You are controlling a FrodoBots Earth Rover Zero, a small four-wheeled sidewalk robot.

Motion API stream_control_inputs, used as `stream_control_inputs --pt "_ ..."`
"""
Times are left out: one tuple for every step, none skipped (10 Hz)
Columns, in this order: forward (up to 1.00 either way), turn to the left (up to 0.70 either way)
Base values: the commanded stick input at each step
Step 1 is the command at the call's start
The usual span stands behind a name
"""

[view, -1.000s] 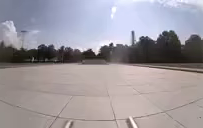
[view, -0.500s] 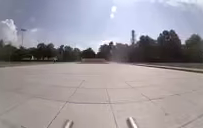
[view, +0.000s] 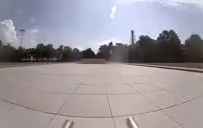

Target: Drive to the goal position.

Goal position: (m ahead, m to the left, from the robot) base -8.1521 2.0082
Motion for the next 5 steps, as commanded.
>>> stream_control_inputs --pt "0.70 0.00" --pt "0.70 0.00" --pt "0.70 0.00" --pt "0.70 0.00" --pt "0.70 0.00"
